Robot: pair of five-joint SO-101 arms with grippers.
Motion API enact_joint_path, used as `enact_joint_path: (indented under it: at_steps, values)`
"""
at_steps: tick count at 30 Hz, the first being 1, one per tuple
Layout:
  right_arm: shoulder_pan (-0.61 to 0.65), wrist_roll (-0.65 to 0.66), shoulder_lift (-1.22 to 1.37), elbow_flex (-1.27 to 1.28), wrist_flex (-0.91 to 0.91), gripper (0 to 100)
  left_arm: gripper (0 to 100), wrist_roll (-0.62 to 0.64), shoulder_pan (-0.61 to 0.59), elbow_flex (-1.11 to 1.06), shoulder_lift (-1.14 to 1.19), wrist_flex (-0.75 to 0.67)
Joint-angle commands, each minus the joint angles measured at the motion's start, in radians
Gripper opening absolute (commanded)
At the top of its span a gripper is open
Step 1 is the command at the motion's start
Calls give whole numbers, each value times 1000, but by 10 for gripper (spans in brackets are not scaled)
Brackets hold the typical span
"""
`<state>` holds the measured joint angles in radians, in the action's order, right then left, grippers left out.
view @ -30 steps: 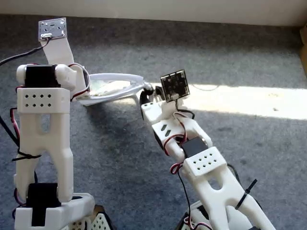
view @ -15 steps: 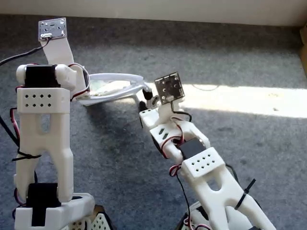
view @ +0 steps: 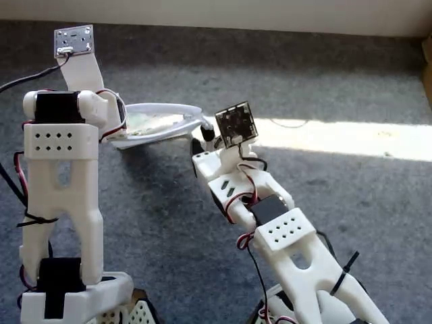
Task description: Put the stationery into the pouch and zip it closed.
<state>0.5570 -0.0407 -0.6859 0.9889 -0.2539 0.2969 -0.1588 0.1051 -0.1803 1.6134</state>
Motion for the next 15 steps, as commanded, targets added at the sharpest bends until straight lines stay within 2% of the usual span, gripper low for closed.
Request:
enact_joint_path:
  at_steps: [1, 15]
  values:
    - [-12, 0, -33, -53, 77, 159, 6, -8, 4, 2, -5, -17]
    - [-47, 0, -33, -51, 81, 152, 6, -8, 4, 2, -5, -17]
